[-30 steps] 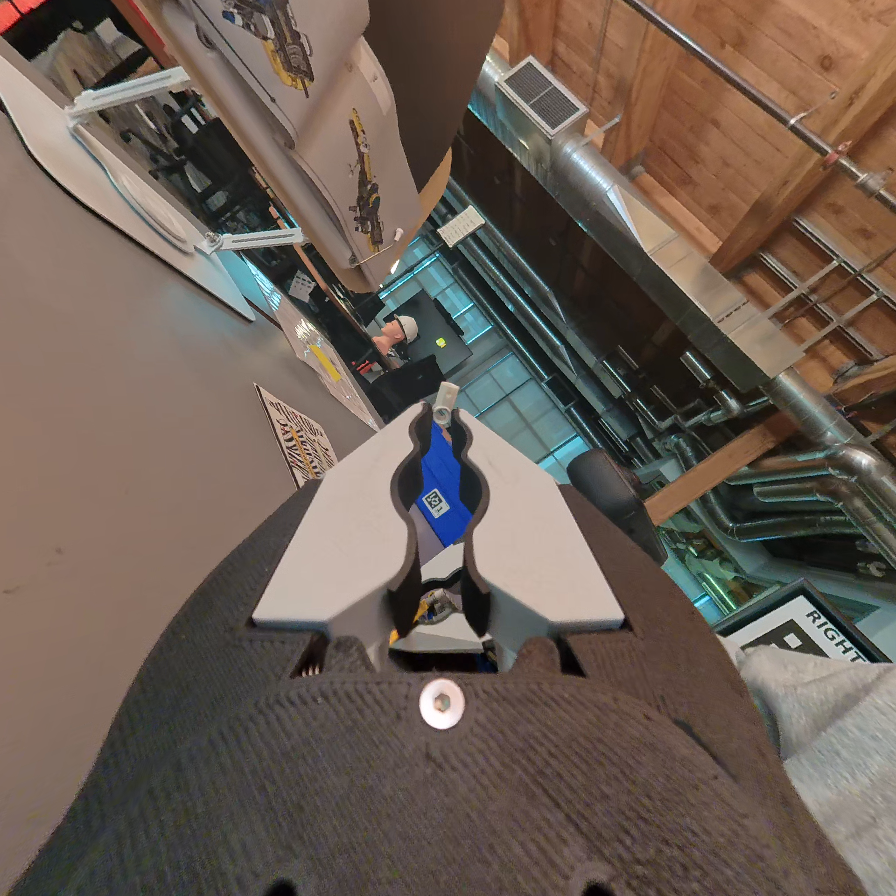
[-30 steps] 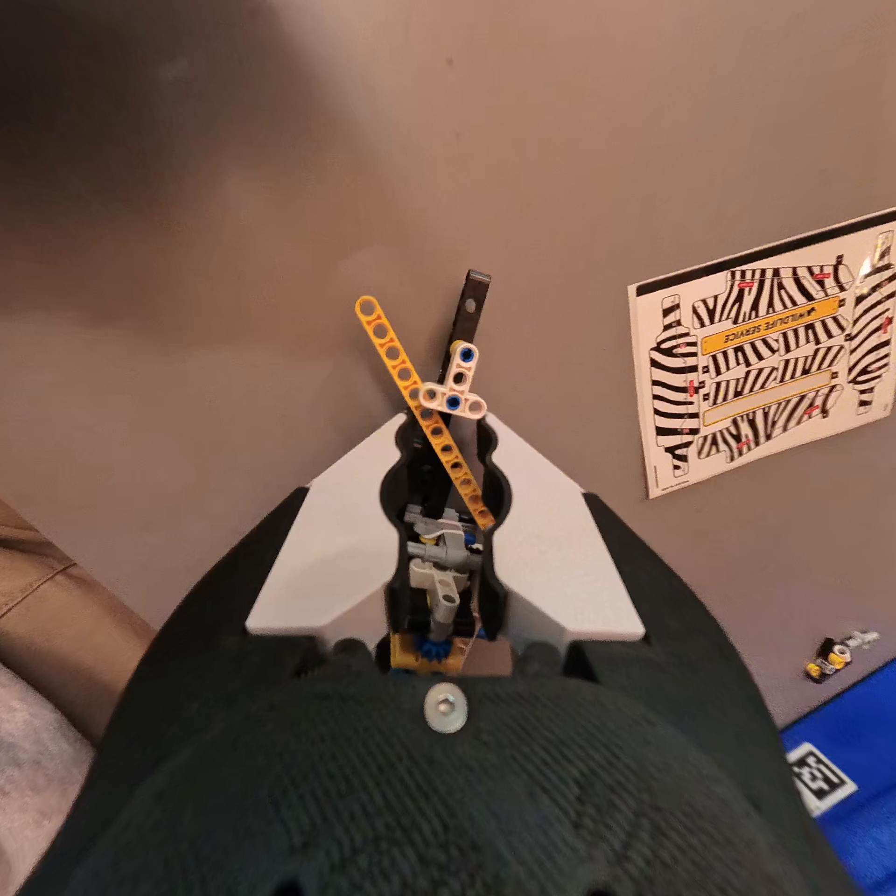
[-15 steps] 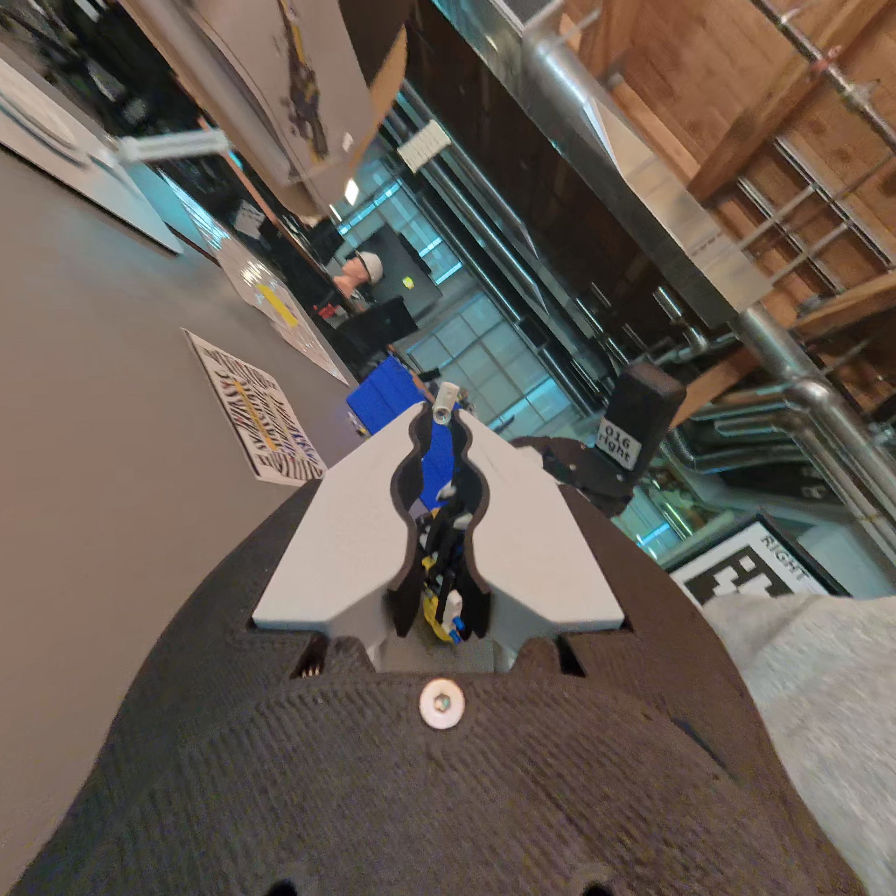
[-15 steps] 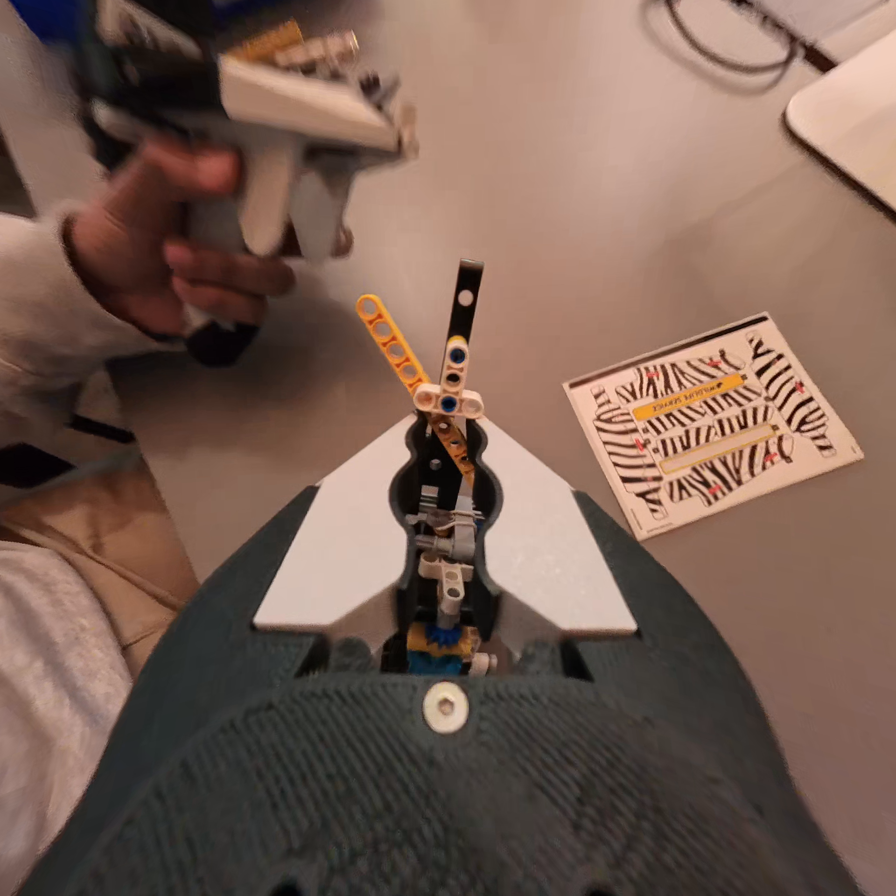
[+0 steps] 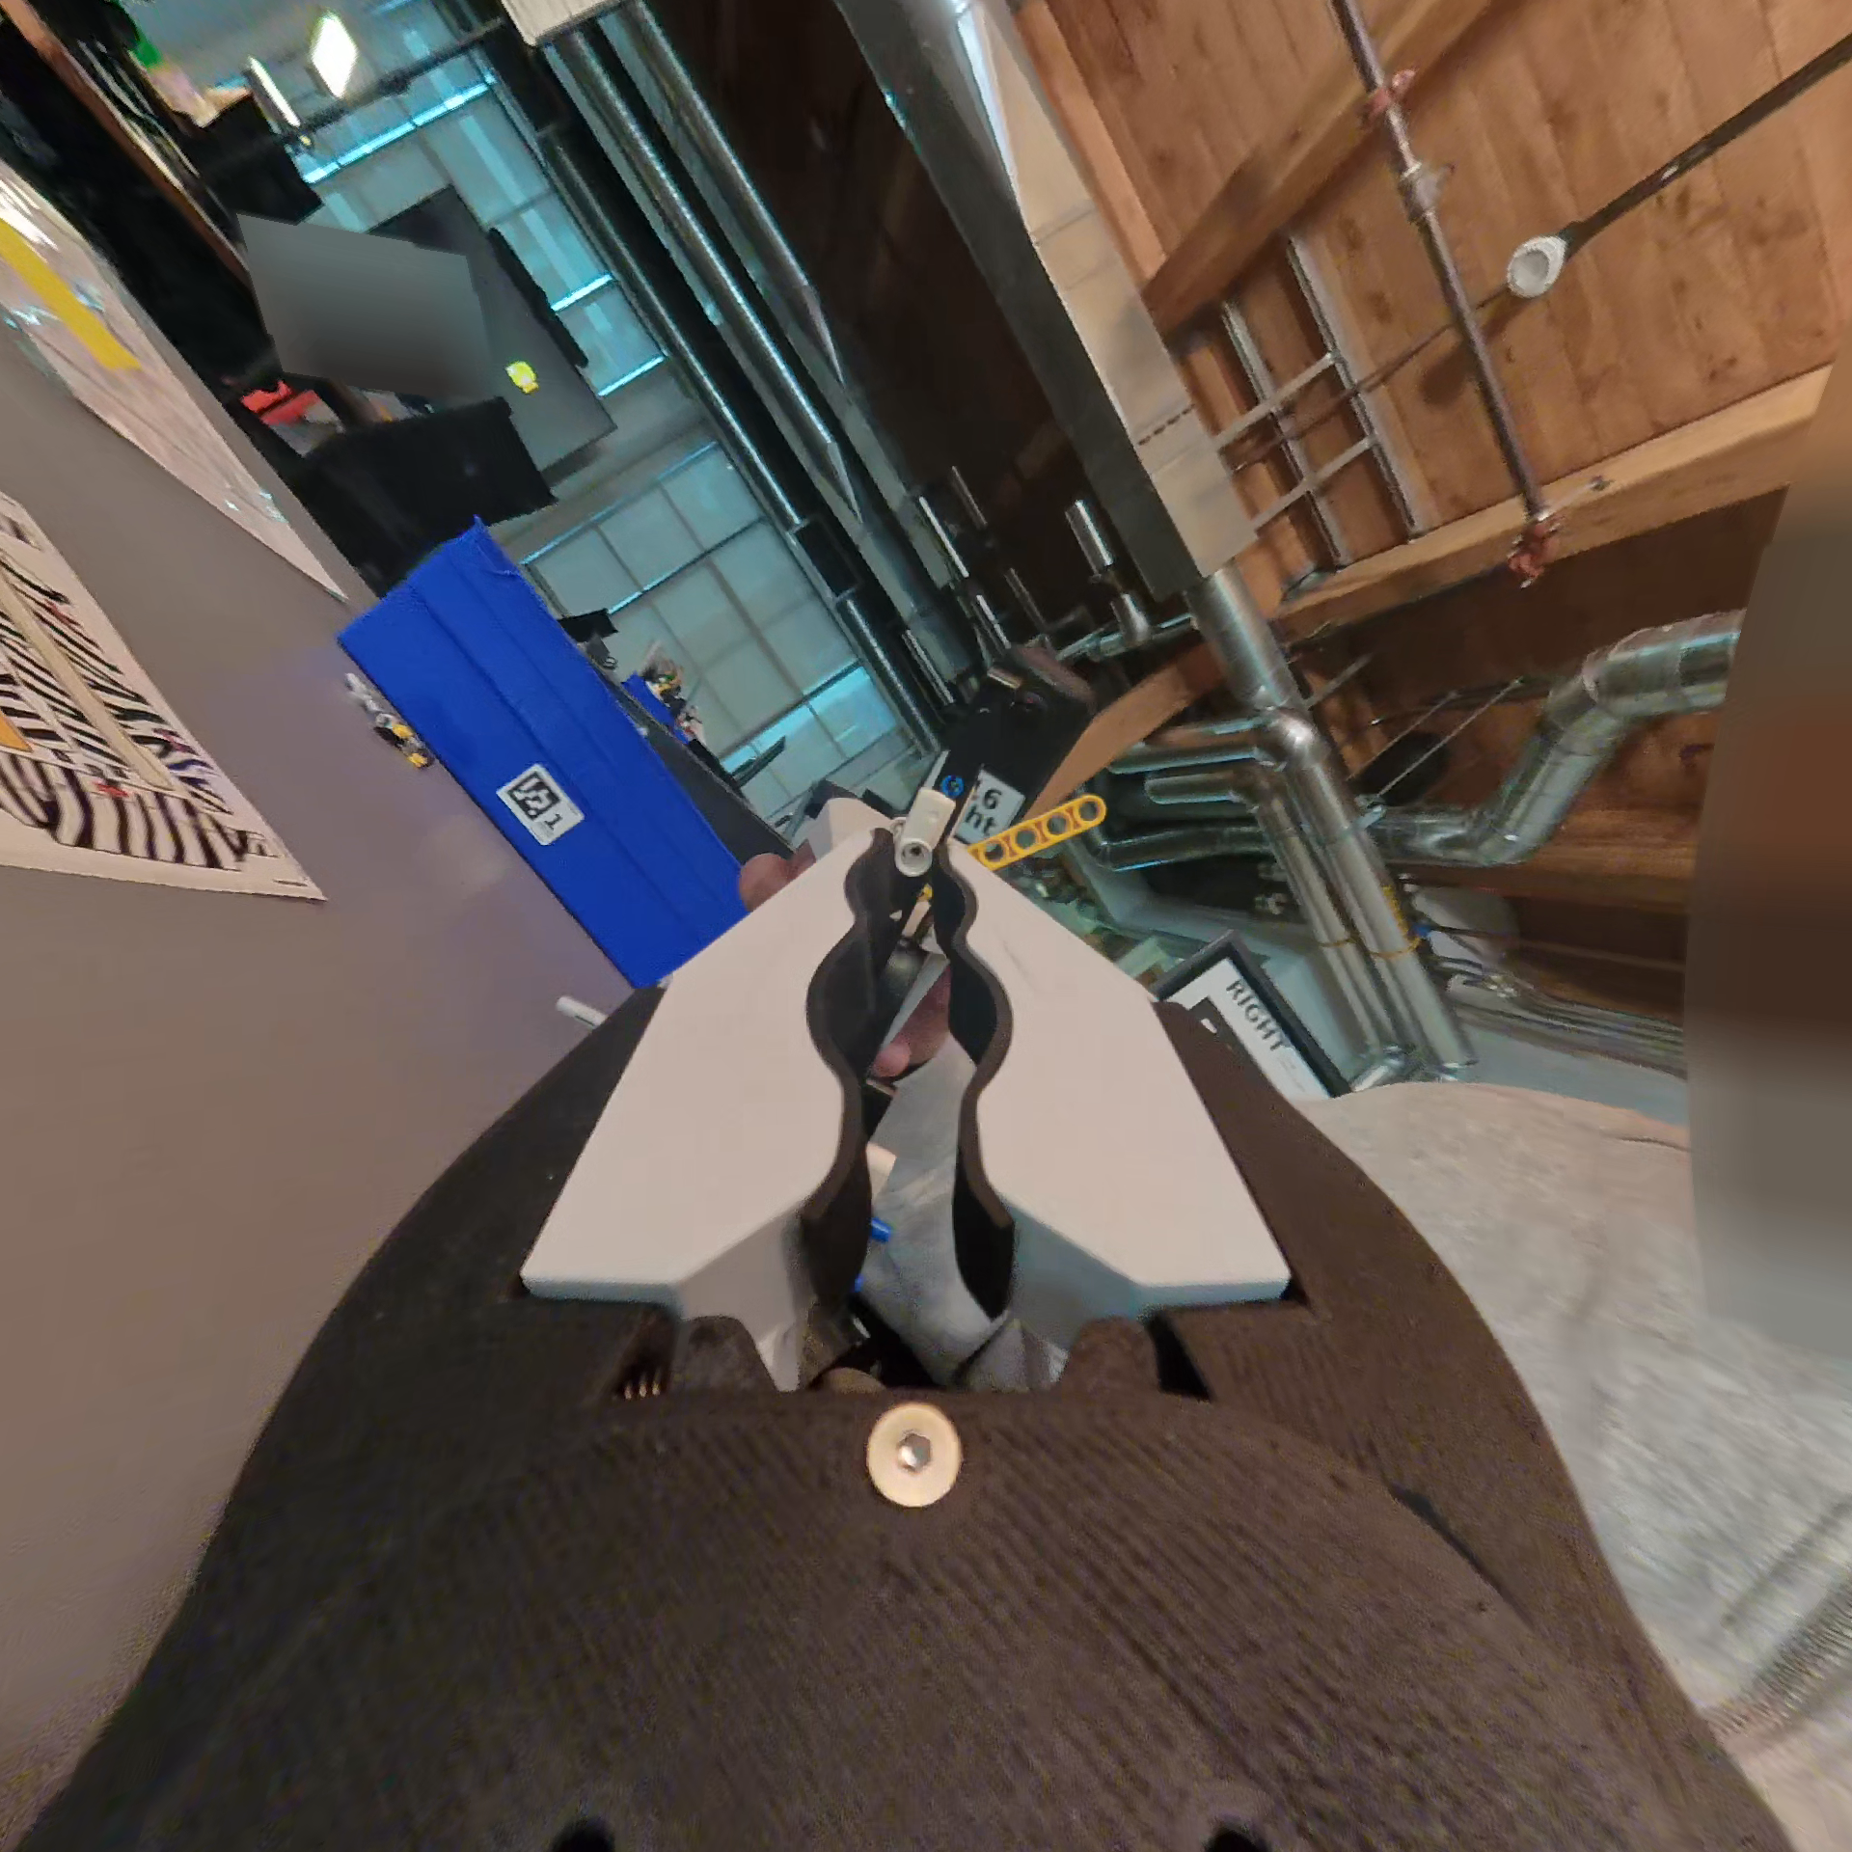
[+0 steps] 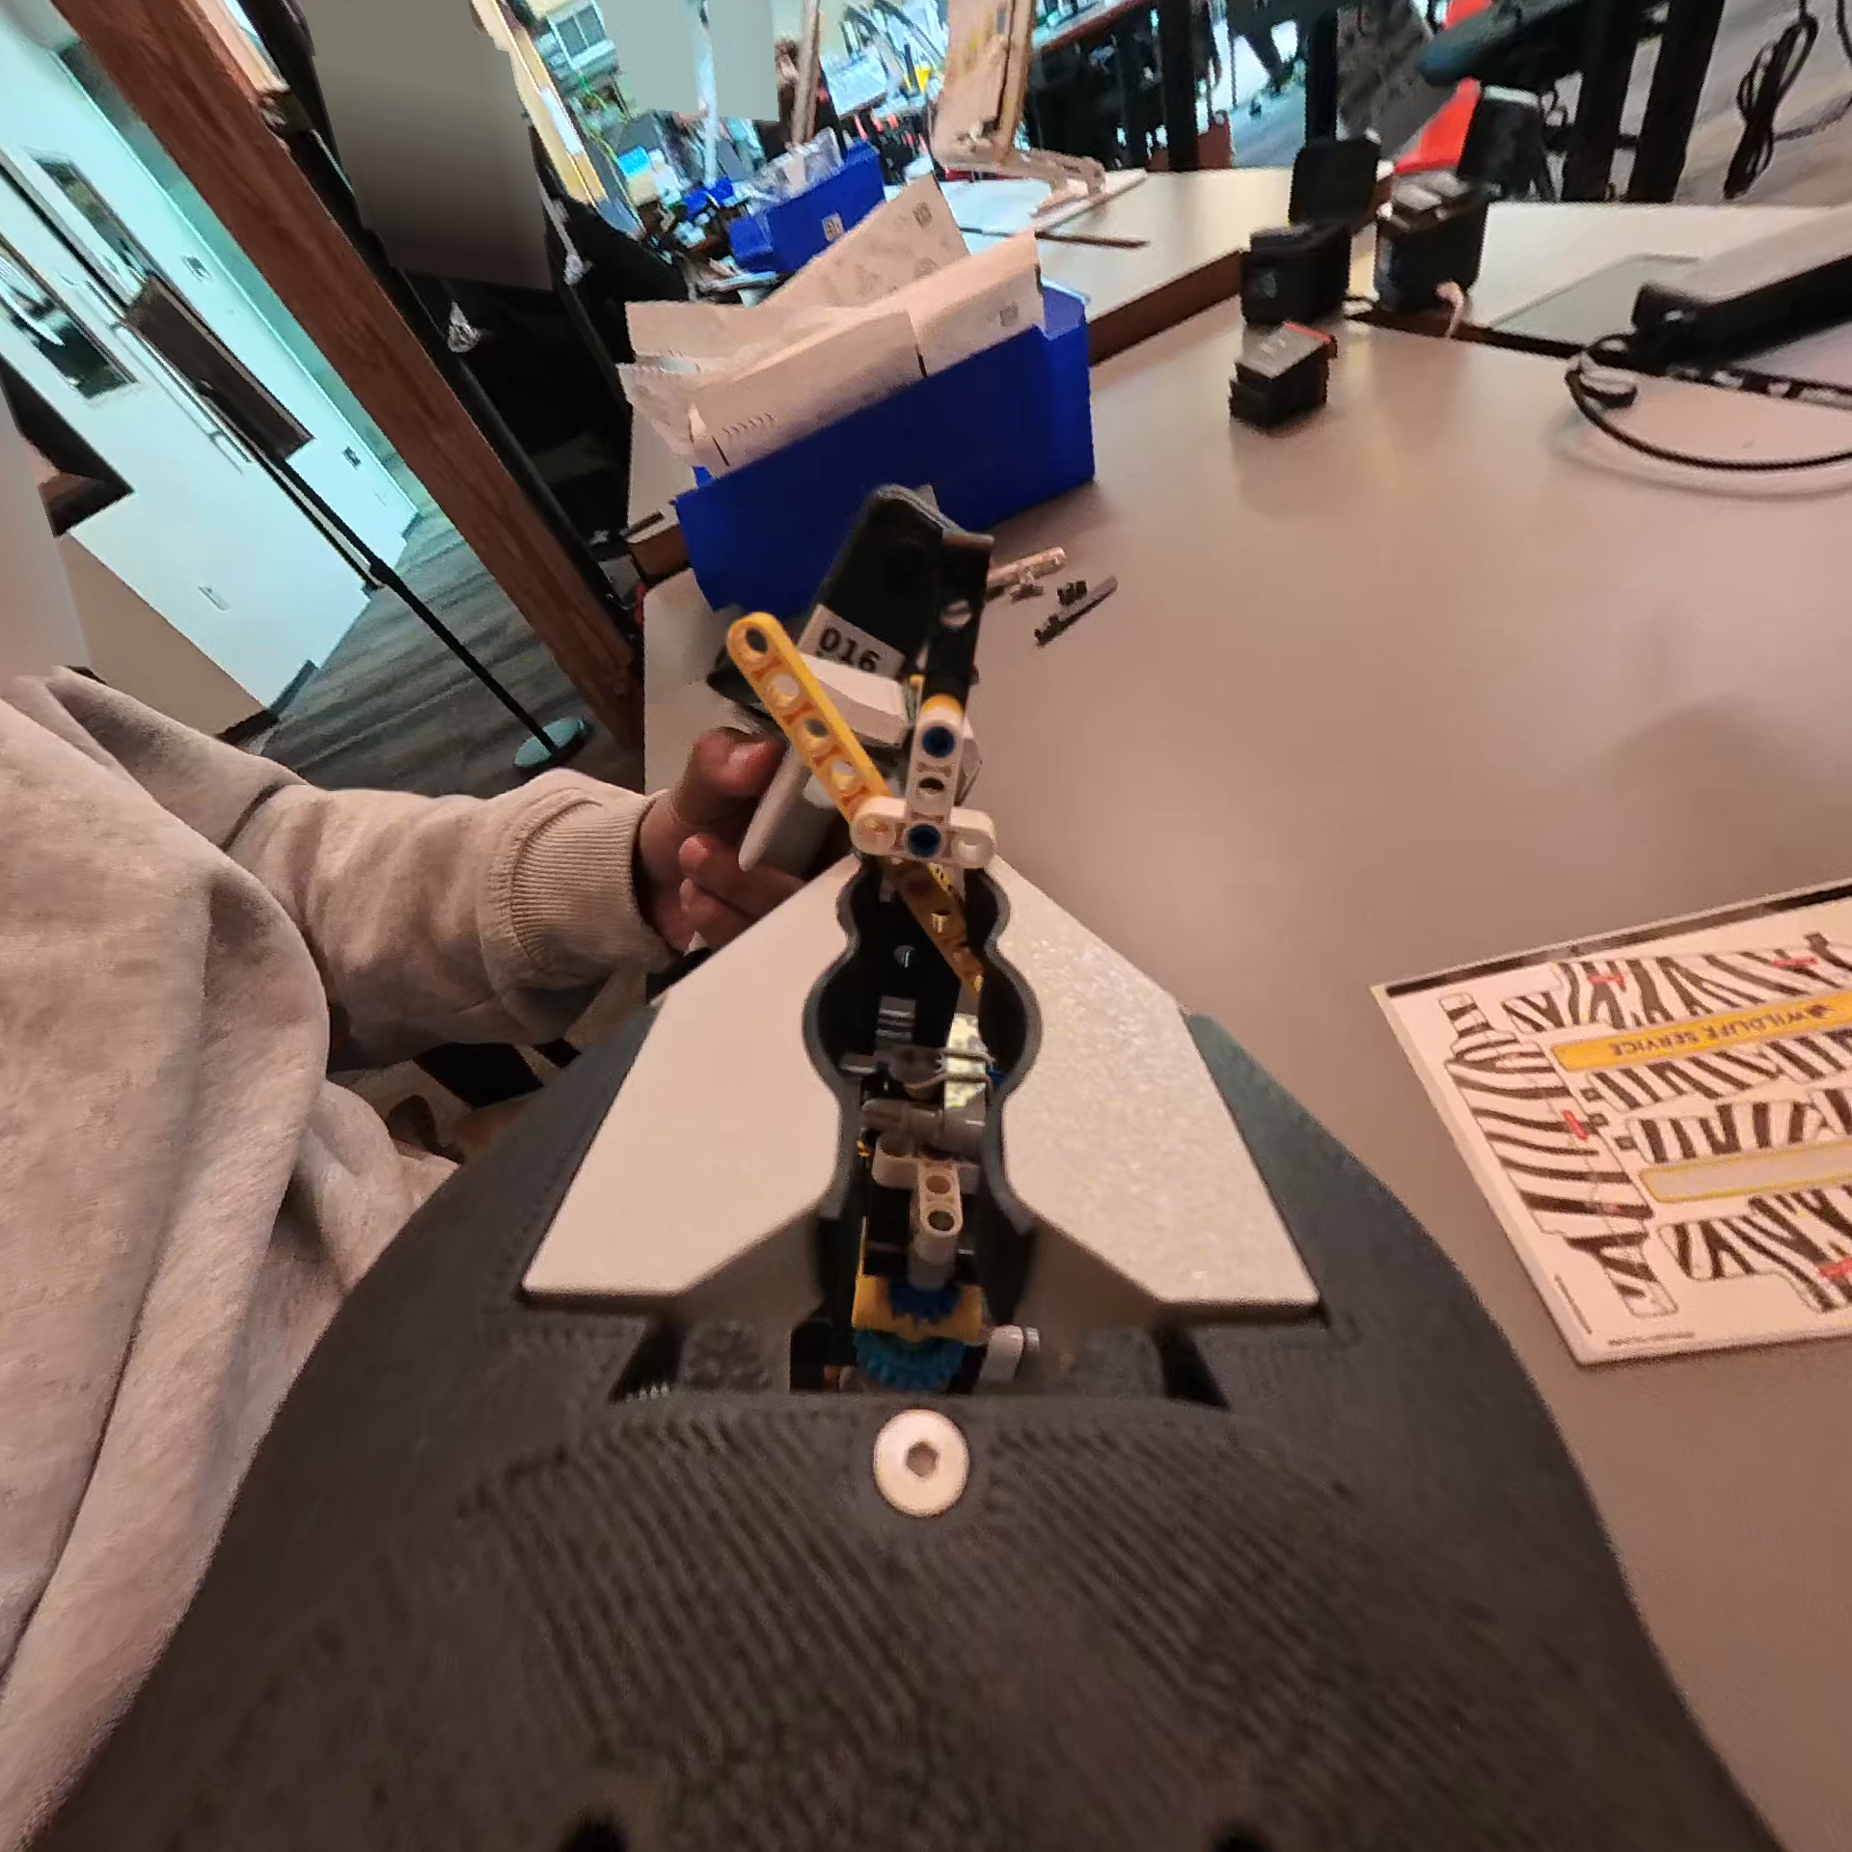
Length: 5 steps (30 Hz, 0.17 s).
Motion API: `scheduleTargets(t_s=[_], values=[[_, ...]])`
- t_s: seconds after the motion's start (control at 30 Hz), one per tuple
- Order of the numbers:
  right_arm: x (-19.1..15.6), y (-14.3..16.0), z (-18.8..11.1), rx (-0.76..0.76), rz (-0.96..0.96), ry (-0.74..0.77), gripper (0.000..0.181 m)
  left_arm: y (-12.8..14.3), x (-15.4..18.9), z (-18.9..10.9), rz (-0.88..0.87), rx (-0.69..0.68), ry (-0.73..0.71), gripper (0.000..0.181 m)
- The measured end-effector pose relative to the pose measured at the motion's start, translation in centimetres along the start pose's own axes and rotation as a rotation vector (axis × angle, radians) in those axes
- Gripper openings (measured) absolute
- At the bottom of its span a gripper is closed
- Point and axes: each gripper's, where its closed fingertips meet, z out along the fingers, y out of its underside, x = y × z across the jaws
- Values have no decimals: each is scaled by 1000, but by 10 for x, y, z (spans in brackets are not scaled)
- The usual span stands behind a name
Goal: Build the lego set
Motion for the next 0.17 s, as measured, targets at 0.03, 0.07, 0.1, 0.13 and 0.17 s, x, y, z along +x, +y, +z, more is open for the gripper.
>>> scheduleTargets(t_s=[0.03,0.07,0.1,0.13,0.17], values=[[0,-2,-1,18,-5,-8,15,-1,2,0,-19,7,24,5],[0,-3,-2,36,-5,-17,14,-1,5,0,-45,13,56,6],[-1,-3,-3,51,-2,-30,15,-1,8,0,-73,14,94,6],[-1,-3,-5,62,5,-44,14,1,10,2,-98,5,120,6],[-2,-3,-6,70,12,-56,14,5,9,4,-108,-17,133,6]])
